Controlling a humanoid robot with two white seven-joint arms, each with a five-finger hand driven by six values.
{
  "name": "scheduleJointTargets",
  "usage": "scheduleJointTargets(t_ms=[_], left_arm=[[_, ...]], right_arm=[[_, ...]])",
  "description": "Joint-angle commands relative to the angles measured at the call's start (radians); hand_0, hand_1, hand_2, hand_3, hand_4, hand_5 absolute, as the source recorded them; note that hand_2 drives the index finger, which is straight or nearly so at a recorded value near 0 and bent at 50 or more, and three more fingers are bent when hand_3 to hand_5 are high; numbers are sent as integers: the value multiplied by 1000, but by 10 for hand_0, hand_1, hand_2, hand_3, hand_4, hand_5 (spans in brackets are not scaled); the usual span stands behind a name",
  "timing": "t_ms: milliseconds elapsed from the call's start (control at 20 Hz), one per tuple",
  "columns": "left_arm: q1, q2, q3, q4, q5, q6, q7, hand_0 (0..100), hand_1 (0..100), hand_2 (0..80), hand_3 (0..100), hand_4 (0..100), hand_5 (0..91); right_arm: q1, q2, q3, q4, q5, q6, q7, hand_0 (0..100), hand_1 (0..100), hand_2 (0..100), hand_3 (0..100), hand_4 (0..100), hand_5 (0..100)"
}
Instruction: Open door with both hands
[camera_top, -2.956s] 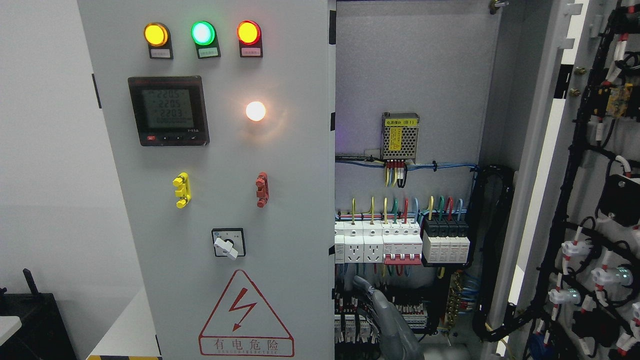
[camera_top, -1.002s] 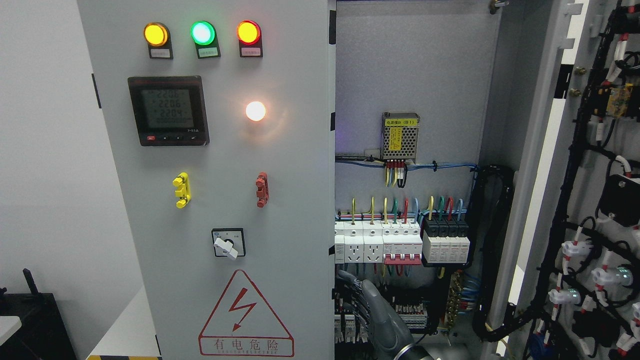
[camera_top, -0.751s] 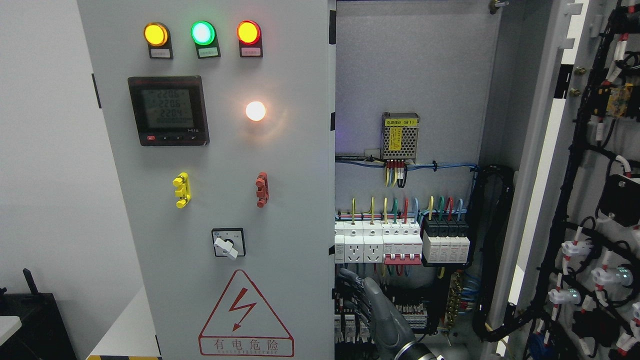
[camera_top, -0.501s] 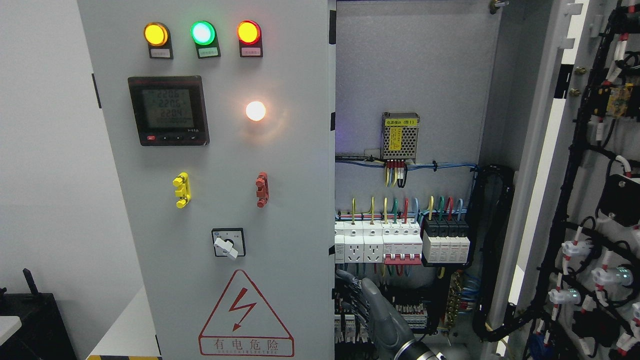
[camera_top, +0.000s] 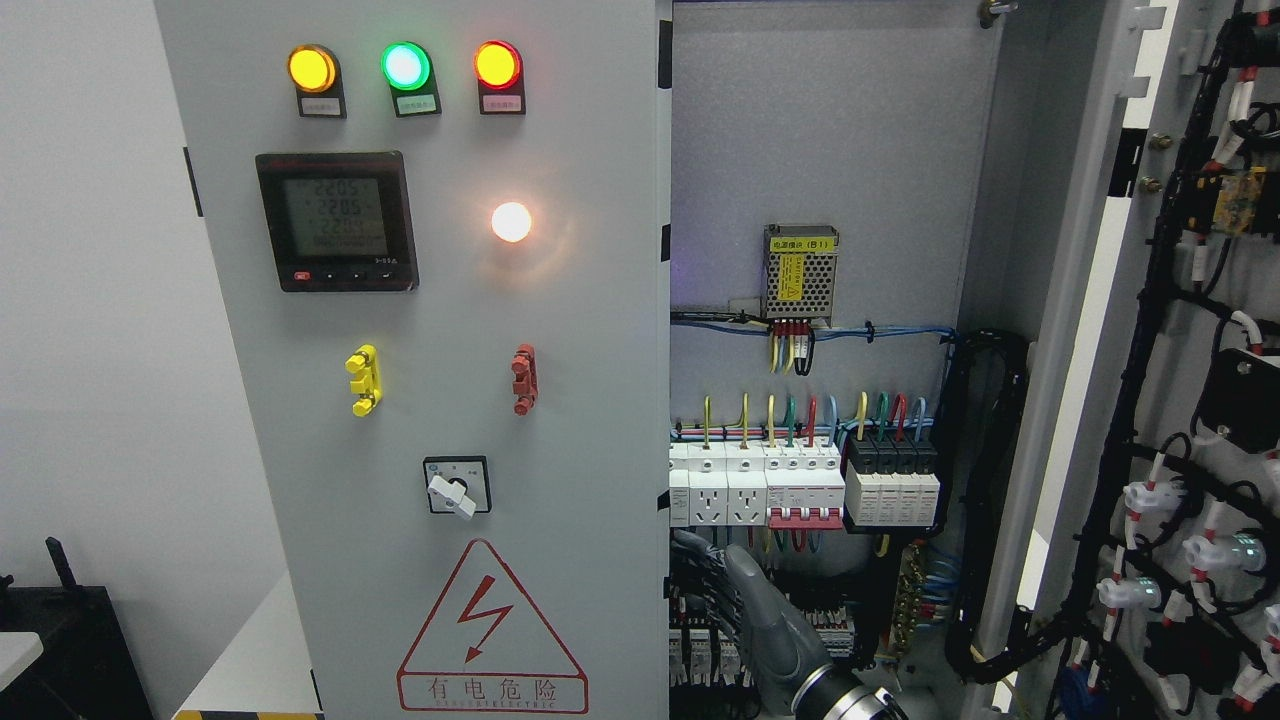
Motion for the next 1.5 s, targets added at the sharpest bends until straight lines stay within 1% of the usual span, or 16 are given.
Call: scheduleJointTargets(t_ms=[0, 150, 451, 701, 751, 902, 1152, 1302, 1453], left_arm=[[0, 0, 31, 0, 0, 0, 0, 0, 0, 0, 0, 29, 0], [0, 0, 31, 0, 0, 0, 0, 0, 0, 0, 0, 29, 0], [0, 1, 31, 0, 0, 0, 0, 0, 0, 0, 0, 29, 0], [1, 0, 31, 0, 0, 0, 0, 0, 0, 0, 0, 30, 0], [0, 0, 31, 0, 0, 0, 0, 0, 0, 0, 0, 31, 0], [0, 0, 31, 0, 0, 0, 0, 0, 0, 0, 0, 31, 0], [0, 0, 31, 0, 0, 0, 0, 0, 0, 0, 0, 30, 0], [1, 0, 31, 0, 0, 0, 0, 0, 0, 0, 0, 30, 0], [0, 0, 31, 0, 0, 0, 0, 0, 0, 0, 0, 30, 0]], right_arm=[[-12, -2, -3, 34, 0, 1, 19, 0, 0, 0, 0, 0, 0], [-13, -2, -1, 34, 0, 1, 33, 0, 0, 0, 0, 0, 0], [-13, -2, 3, 31, -6, 1, 34, 0, 0, 0, 0, 0, 0], [-15, -2, 5, 28, -51, 1, 34, 0, 0, 0, 0, 0, 0], [-15, -2, 5, 28, -51, 1, 39, 0, 0, 0, 0, 0, 0], [-15, -1, 5, 27, -51, 1, 114, 0, 0, 0, 0, 0, 0], [-21, -1, 3, 30, -51, 3, 127, 0, 0, 0, 0, 0, 0], [-23, -1, 0, 28, -52, 3, 143, 0, 0, 0, 0, 0, 0], [-23, -1, 2, 28, -52, 3, 145, 0, 0, 0, 0, 0, 0]])
